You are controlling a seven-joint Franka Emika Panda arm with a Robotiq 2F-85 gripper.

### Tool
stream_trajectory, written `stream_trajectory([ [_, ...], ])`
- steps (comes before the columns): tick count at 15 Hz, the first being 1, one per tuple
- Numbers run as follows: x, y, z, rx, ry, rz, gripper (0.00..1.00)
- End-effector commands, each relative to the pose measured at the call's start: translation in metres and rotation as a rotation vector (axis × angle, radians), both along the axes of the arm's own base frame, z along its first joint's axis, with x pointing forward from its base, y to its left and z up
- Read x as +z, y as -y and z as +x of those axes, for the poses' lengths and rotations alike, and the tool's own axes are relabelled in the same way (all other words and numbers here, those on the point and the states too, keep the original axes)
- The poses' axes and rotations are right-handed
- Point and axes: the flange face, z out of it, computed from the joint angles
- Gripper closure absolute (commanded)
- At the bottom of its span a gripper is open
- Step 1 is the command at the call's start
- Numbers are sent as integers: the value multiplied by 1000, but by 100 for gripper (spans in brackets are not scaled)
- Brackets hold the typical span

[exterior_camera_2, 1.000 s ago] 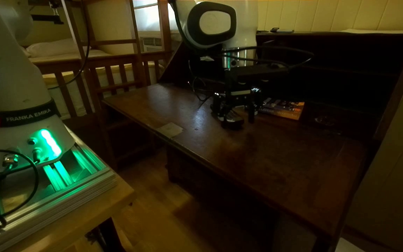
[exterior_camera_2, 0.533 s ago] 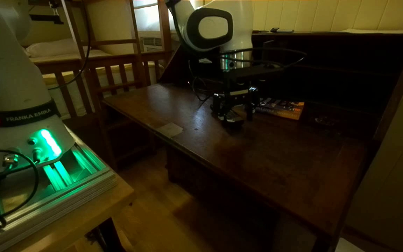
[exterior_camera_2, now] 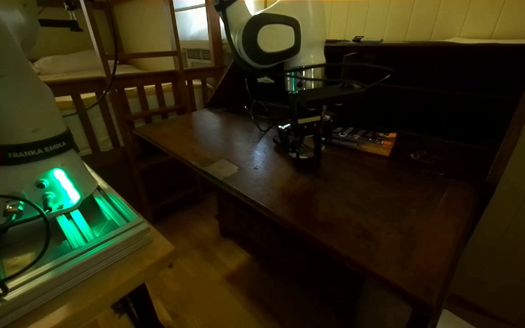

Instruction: Pick up the remote and put it on top of the cabinet

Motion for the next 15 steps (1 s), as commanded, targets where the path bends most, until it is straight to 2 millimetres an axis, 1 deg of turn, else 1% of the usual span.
stream_trajectory([
  [1, 1, -4, -4, -25, 9, 5, 64],
  [3, 8, -7, -9, -60, -20, 20, 64],
  [4, 17, -12, -10, -73, -19, 24, 64],
  [6, 40, -31, -13, -86, -26, 37, 64],
  [8, 67, -60, -9, -91, -27, 41, 64],
  [10, 94, -88, 0, -98, -18, 37, 64],
  [12, 128, -120, 12, -150, 4, 28, 64],
  [14, 166, -154, 23, -186, -18, 69, 64],
  [15, 181, -173, 24, -123, -71, 72, 64],
])
